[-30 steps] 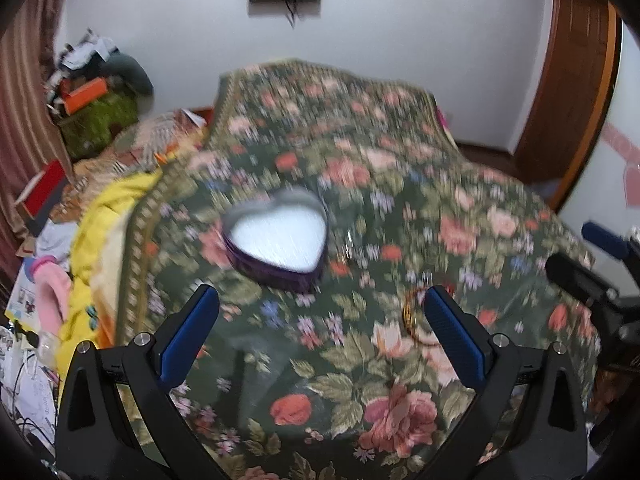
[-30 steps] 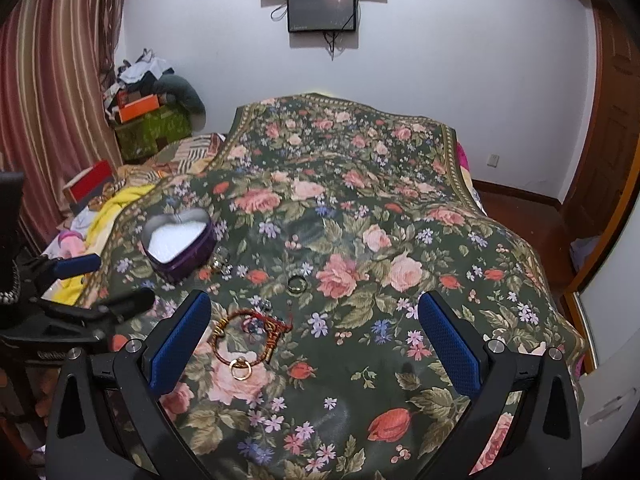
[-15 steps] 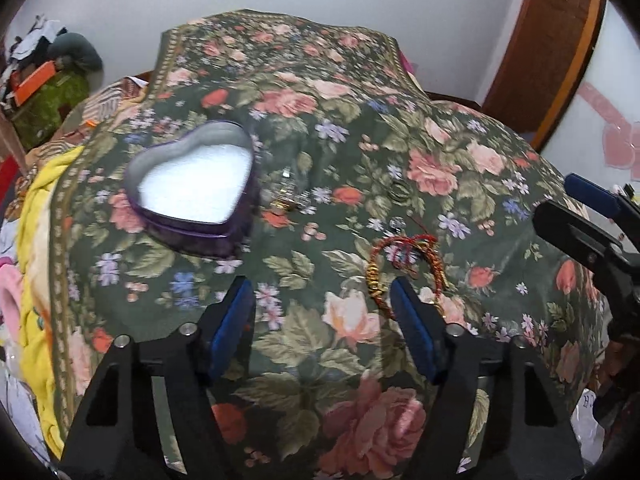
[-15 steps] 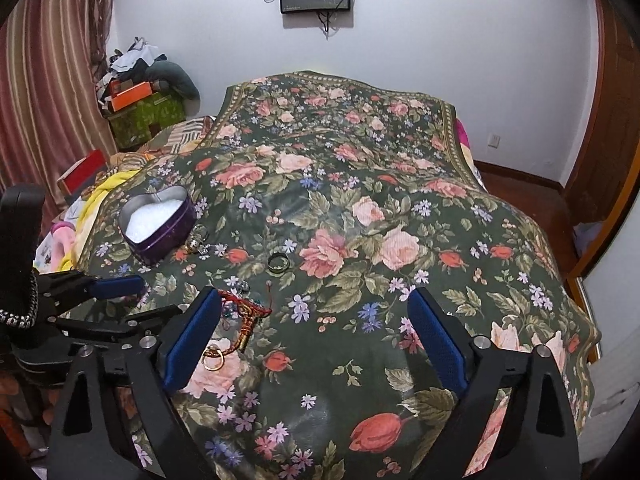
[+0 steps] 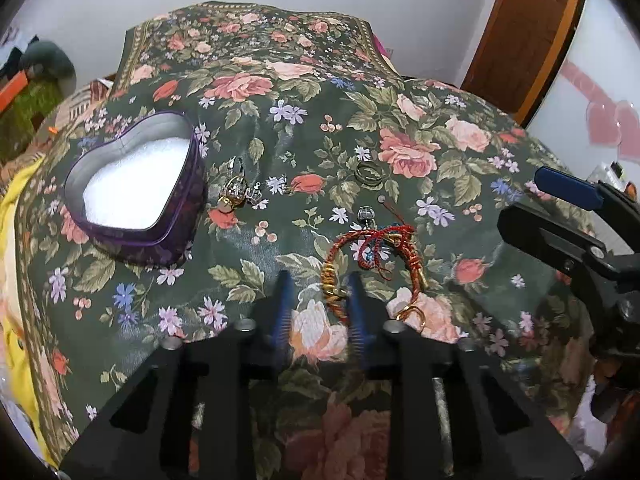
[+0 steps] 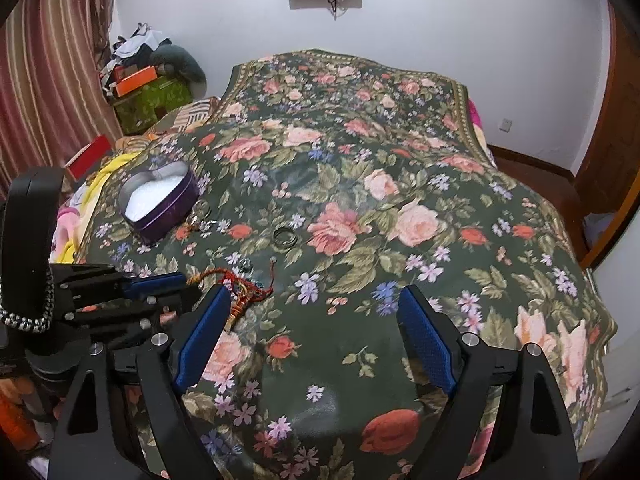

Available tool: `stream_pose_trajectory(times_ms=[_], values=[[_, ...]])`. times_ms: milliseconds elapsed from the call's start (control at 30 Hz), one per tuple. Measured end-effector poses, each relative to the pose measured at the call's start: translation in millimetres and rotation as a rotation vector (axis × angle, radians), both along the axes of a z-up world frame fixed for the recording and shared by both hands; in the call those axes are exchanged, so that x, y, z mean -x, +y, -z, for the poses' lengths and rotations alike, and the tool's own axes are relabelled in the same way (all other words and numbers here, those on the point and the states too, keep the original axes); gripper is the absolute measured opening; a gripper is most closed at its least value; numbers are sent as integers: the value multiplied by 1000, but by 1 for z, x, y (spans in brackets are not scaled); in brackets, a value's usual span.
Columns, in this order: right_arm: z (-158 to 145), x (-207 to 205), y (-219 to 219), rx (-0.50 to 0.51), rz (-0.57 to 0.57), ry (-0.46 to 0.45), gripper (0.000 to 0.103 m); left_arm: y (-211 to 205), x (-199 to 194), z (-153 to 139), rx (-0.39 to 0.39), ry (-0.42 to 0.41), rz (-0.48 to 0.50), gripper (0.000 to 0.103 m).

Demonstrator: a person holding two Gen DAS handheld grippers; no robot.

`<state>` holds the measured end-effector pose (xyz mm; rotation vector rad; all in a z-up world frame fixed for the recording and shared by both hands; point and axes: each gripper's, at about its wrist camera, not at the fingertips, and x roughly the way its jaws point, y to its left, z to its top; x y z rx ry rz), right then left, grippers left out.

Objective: Organize jewelry
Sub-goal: 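Close the left gripper on the braided bracelet and lift it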

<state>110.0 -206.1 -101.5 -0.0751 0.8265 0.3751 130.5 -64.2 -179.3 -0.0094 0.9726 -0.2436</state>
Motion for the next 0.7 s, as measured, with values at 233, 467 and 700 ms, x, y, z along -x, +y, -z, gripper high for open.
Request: stream_pose_trajectory(times_ms=[233, 467, 700], values=[[4, 4, 7, -5, -40, 29, 82, 8, 3, -4, 32, -4, -14, 10], [12, 10, 27, -3, -115, 77, 72, 27, 14, -24, 58, -47, -63, 10], [22, 12, 50, -27, -188, 137, 61, 40, 26, -29, 72, -51, -90, 10]])
